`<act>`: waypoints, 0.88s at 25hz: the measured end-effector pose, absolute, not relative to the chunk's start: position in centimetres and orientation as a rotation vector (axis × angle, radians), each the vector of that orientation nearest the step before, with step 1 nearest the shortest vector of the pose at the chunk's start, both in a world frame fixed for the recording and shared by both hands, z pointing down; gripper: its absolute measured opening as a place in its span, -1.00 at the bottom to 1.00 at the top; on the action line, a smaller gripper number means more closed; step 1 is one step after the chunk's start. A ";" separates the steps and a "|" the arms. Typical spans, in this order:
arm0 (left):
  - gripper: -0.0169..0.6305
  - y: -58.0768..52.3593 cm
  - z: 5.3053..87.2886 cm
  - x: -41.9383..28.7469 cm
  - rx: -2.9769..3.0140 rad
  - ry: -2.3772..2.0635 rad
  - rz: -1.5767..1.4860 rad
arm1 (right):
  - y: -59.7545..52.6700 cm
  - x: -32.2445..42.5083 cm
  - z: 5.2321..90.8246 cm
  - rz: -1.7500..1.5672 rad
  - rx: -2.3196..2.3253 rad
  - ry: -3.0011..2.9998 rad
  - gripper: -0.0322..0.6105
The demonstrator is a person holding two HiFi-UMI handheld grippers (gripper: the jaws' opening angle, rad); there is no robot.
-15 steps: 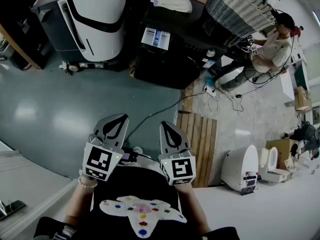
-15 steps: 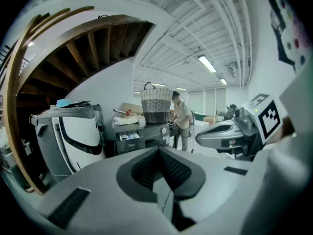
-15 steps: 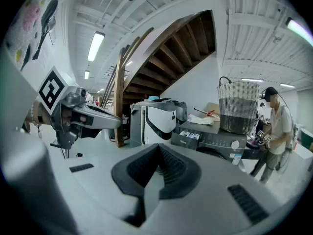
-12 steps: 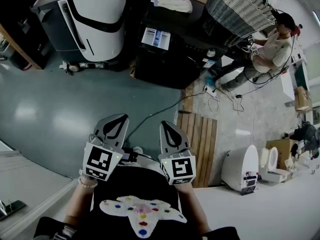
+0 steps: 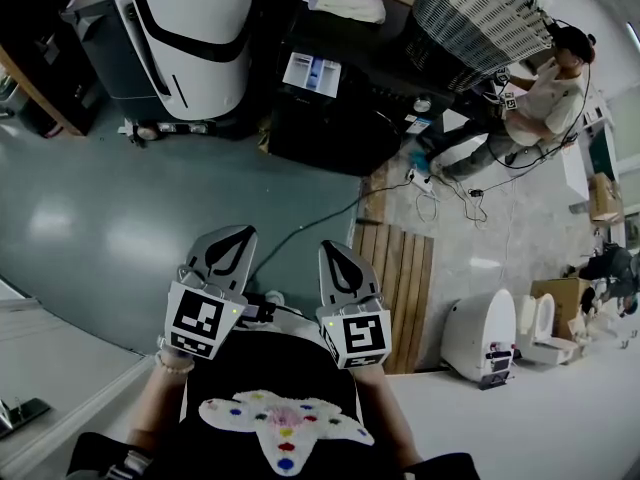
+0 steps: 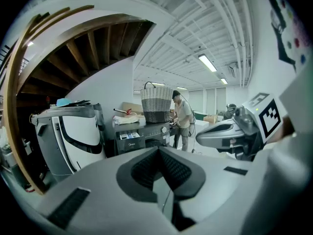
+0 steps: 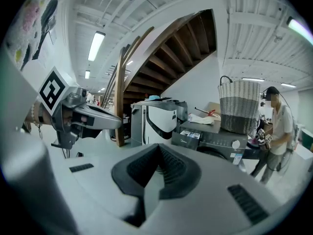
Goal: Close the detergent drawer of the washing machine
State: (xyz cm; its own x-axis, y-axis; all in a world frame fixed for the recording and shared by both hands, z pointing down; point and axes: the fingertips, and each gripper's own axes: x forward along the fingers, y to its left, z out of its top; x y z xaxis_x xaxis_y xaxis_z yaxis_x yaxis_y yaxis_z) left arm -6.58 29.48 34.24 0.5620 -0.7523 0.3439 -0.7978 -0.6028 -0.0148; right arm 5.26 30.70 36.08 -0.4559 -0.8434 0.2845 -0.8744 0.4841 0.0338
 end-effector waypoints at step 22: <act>-0.91 29.0 34.0 -4.4 2.660 -1.327 0.469 | 30.5 6.6 36.0 0.161 1.443 -2.498 -0.89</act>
State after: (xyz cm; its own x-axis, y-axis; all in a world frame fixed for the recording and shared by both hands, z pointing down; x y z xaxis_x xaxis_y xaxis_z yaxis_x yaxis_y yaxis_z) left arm -4.39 28.96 33.98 0.5646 -0.7554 0.3325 -0.7966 -0.6042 -0.0200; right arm 6.65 30.54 36.01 -0.4775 -0.8360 0.2704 -0.8638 0.5030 0.0297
